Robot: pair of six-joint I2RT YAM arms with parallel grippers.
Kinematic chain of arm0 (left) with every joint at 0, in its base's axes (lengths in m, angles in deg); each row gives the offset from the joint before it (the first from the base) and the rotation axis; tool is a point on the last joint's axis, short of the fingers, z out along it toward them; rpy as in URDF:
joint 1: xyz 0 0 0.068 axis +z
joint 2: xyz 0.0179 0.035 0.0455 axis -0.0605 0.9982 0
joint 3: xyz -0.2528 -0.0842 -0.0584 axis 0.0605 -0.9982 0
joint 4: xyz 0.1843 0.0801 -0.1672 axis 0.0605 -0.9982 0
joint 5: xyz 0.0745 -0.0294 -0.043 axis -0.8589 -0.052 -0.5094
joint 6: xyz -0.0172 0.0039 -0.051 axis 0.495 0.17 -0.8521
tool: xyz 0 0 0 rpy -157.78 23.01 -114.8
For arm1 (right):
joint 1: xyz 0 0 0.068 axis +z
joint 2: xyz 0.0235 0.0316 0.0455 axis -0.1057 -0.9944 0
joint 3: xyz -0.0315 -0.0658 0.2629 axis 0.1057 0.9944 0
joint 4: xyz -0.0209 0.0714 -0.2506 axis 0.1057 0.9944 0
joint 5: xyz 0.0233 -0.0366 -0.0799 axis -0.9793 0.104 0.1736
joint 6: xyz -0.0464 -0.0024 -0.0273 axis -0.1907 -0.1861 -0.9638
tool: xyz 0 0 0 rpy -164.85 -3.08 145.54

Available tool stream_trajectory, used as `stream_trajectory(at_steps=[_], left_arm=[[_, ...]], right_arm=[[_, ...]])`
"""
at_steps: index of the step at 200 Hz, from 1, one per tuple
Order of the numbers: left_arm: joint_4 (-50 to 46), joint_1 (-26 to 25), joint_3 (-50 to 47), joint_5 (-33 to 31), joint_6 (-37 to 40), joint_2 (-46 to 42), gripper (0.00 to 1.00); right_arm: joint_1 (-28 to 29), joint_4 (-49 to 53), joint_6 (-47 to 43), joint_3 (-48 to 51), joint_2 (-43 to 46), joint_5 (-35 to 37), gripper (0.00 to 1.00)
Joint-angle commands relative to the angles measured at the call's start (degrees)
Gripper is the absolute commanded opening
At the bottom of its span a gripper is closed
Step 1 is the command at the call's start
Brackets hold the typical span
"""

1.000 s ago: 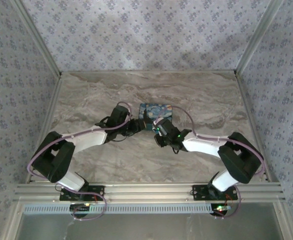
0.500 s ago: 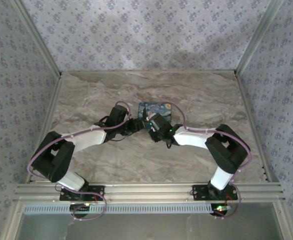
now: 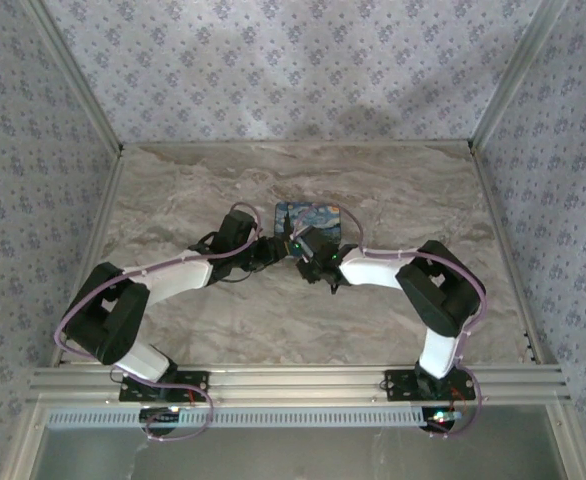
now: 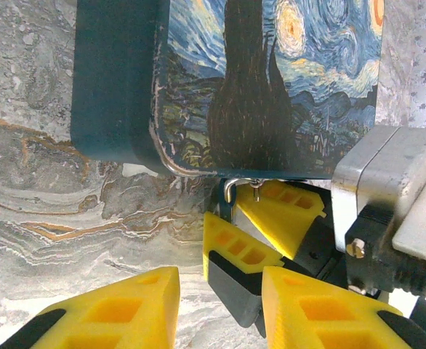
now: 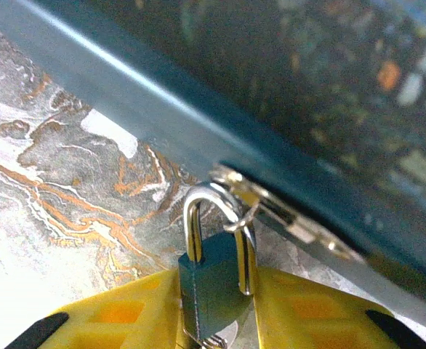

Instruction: Unlock a padlock with a key

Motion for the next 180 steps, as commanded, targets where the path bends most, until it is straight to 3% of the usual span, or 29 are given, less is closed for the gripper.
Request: stream_trajectory(at_steps=[1,16,32,96,145,180], left_arm=[[-0.38,0.48,1.86,0.73,0.49,1.08,0.34],[-0.19,0.48,2.24,0.97,0.4,1.55,0.34],[-0.01,0.43,2.45,1.16,0.36,1.7,0.34],[1.7,1.05,1.52,1.18,0.49,1.92,0.34],[3.95,3.26,0.18,1.26,0.77,1.41,0.34],[4.86,5.0,0.88,2.2,1.46,2.31,0.34]], right_arm=[[-0.2,1.65,0.07,1.62,1.39,1.0,0.29],[-0.42,1.0,0.1,2.37,1.4,0.8,0.21],[-0.58,0.74,0.1,3.14,1.45,0.17,0.2],[-1.43,-2.62,-4.43,8.46,7.22,-2.88,0.0],[-7.21,1.73,-10.69,7.55,10.63,-19.23,0.0],[-8.46,7.5,-12.55,3.92,8.82,-20.09,0.0]])
